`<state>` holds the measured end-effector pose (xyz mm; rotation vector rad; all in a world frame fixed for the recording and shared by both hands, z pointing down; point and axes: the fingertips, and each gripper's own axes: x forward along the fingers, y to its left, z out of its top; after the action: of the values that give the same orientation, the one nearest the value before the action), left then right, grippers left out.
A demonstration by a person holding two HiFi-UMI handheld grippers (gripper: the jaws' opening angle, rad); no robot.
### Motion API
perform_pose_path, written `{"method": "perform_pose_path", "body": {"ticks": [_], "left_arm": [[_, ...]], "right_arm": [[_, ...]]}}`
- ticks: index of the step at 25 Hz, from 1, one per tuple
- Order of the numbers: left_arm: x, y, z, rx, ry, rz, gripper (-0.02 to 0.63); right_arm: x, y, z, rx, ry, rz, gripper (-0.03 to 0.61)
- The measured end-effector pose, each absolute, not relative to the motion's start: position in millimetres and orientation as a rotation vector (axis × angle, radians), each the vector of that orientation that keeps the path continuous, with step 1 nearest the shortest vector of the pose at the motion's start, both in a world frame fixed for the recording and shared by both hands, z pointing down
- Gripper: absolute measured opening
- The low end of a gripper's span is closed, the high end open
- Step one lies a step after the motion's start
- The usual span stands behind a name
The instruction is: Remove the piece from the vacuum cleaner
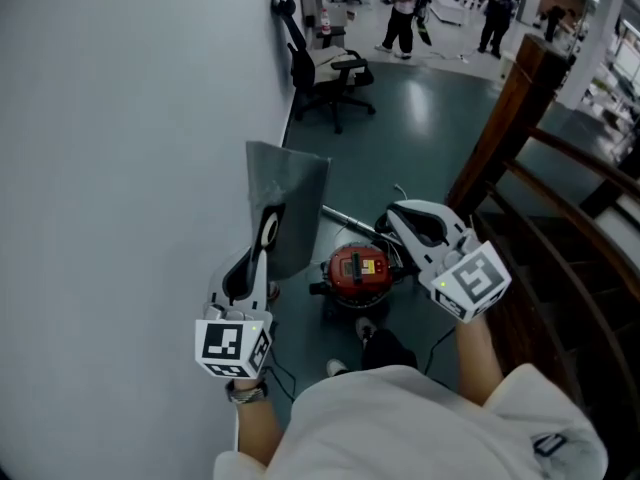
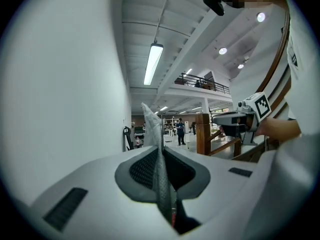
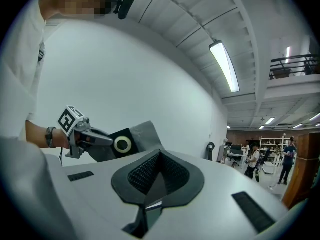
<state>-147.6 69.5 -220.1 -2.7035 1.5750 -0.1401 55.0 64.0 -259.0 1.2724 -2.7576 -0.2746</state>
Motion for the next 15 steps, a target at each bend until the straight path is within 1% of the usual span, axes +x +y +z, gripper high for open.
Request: {"method": "perform_pose_path", "body": {"ticks": [15], "left_arm": [[-144.4,84.5,-240.1,-2.646,1.602,-0.105,0.028]], "right_arm": [[64.4,70.6,-256.4,1.273,-2.732,-0.271,0.028]]}}
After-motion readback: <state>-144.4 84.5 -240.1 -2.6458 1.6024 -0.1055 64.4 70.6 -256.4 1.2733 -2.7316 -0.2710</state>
